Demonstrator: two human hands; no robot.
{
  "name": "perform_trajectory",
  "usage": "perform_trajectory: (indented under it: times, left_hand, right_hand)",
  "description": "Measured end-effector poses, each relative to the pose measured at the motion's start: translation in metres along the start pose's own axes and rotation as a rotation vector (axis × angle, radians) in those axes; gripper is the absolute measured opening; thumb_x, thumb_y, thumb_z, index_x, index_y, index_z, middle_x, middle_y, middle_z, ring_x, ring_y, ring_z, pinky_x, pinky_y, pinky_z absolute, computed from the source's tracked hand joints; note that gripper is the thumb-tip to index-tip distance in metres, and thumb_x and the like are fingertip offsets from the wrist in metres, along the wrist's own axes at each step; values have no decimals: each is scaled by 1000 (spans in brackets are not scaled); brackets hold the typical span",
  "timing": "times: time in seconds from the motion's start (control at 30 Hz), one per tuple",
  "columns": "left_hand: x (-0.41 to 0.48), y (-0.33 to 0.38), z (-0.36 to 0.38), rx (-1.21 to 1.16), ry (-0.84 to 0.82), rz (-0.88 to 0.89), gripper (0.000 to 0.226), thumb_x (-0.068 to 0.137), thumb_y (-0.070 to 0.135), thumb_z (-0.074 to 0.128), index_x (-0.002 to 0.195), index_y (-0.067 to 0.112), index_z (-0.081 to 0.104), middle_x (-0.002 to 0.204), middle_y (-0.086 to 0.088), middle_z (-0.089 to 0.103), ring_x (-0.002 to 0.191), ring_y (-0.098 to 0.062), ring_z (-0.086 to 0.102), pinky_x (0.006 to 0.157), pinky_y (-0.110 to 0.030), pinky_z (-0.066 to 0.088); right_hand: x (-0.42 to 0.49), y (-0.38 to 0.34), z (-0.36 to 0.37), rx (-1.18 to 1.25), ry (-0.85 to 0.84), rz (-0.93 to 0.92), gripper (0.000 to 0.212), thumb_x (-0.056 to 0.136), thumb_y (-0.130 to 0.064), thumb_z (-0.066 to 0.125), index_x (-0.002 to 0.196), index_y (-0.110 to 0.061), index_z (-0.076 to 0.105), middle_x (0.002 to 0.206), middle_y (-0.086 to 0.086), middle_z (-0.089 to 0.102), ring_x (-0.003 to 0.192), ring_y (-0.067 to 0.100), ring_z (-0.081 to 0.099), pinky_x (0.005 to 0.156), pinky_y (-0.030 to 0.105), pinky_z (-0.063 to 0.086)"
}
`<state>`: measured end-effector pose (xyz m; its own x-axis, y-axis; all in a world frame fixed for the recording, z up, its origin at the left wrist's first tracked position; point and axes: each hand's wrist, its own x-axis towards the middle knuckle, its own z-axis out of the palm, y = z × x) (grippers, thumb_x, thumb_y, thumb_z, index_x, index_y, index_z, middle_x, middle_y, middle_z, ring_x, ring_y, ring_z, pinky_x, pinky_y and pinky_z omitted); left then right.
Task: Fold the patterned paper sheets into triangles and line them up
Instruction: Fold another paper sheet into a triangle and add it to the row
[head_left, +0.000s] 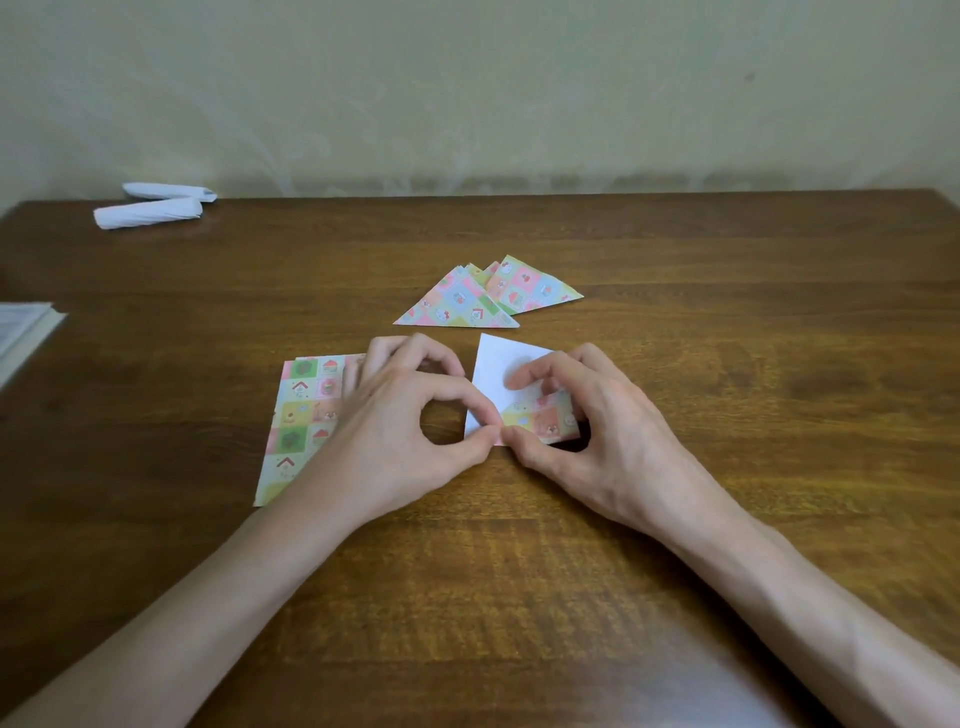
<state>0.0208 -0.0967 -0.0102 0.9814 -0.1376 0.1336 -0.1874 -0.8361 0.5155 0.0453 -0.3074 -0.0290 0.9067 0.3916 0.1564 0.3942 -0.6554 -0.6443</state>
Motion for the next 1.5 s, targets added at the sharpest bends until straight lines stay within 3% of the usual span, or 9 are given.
perform_trajectory:
  times: [0.17,0.33,0.47,0.63,0.77,1.0,1.3,1.5]
  left_hand:
    - [3,0,-3,-22,-39,-65,14,74,64,77,80,52,76,116,27,48,126,3,28,95,-26,15]
    - [1,5,-1,38,-33,-52,11,78,60,77,84,50,76,116,30,44,117,10,20,84,-22,13]
    - [3,2,-4,-34,-76,-94,9,79,58,78,87,54,76,115,28,47,124,3,27,101,-30,16]
    - [0,5,-3,24,-41,-52,8,81,55,78,87,51,77,116,26,46,124,5,24,86,-20,12]
    - [0,4,-2,32,-33,-23,7,82,52,79,89,50,76,115,24,47,125,3,26,86,-20,12]
    - [1,2,-2,22,-42,-10,6,83,53,77,89,52,76,114,23,47,127,0,29,91,-21,12]
    - [-3,0,1,13,-3,-20,7,82,57,75,90,55,75,110,22,47,123,1,28,92,-22,12]
    - [-5,3,8,4,55,-56,4,82,53,79,83,52,75,110,22,49,120,4,27,98,-26,11]
  right_hand:
    - [-1,0,1,-17,23,-5,43,83,-54,71,122,-42,57,106,-25,44,97,-14,50,74,7,36]
    - [-2,-1,5,-41,53,-3,45,84,-54,69,124,-42,56,105,-23,43,100,-12,48,75,21,41]
    - [-2,-2,3,-48,32,-4,46,85,-53,70,127,-40,55,107,-21,44,102,-5,48,78,25,44]
    - [-2,-4,5,-45,64,-9,52,81,-61,64,127,-38,53,106,-20,45,99,-2,48,78,27,44]
    - [-3,-4,5,-42,61,-18,55,81,-62,64,129,-38,52,106,-19,45,100,-1,49,78,29,45]
    - [-2,3,2,33,53,-23,56,78,-56,65,130,-42,47,107,-27,43,92,-10,49,83,29,47]
    - [-1,8,-4,88,1,-41,60,87,-27,74,136,-40,43,113,-15,46,93,-4,51,87,30,46]
    - [-2,6,-6,84,-22,-47,62,88,-28,72,139,-41,40,114,-15,43,94,-3,50,88,32,49]
